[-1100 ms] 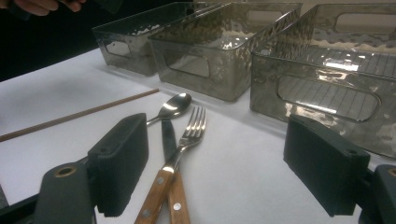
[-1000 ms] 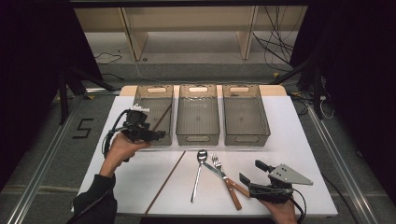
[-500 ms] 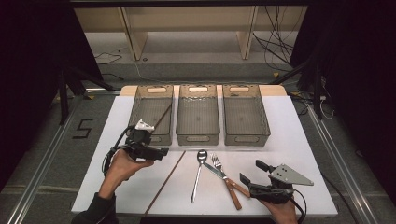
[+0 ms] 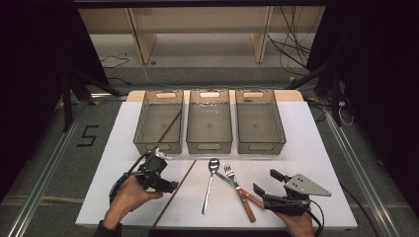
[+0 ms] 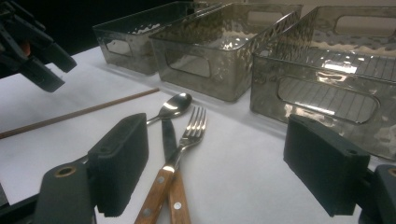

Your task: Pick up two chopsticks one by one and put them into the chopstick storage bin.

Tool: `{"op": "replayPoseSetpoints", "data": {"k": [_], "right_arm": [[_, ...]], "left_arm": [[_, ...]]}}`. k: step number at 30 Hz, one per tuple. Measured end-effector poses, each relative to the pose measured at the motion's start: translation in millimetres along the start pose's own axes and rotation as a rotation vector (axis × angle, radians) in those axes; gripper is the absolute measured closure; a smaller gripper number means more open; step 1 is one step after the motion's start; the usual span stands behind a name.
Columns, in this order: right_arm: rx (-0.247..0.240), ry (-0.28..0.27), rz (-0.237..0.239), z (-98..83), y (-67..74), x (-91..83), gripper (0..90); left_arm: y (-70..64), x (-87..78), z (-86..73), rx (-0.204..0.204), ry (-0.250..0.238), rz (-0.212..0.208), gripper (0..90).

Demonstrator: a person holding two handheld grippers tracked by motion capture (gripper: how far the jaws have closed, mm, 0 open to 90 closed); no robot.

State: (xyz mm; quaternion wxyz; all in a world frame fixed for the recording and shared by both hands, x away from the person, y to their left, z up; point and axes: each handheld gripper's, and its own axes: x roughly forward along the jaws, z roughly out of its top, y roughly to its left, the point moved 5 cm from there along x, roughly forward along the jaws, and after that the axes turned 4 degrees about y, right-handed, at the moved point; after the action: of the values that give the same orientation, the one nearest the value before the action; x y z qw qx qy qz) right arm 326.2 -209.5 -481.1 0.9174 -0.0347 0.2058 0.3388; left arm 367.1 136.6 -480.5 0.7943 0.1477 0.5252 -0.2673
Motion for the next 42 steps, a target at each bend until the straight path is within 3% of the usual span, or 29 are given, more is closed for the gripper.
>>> {"op": "replayPoseSetpoints", "data": {"k": [10,21,36,42], "right_arm": [[-0.002,-0.001,-0.002,-0.1,0.3,0.4,23.0],[-0.004,0.001,-0.001,-0.2,0.5,0.2,23.0],[-0.005,0.004,-0.001,-0.6,0.5,0.7,23.3],[-0.004,0.006,-0.002,-0.9,0.3,1.3,23.3]], "left_arm": [[-11.2,11.6,-13.6,0.049,0.089,-0.004,34.4],[-17.8,18.2,-19.5,0.075,0.115,-0.047,46.0],[-21.7,22.5,-24.1,0.101,0.133,-0.047,64.6],[-23.9,28.8,-25.0,0.119,0.146,-0.017,67.3]]}}
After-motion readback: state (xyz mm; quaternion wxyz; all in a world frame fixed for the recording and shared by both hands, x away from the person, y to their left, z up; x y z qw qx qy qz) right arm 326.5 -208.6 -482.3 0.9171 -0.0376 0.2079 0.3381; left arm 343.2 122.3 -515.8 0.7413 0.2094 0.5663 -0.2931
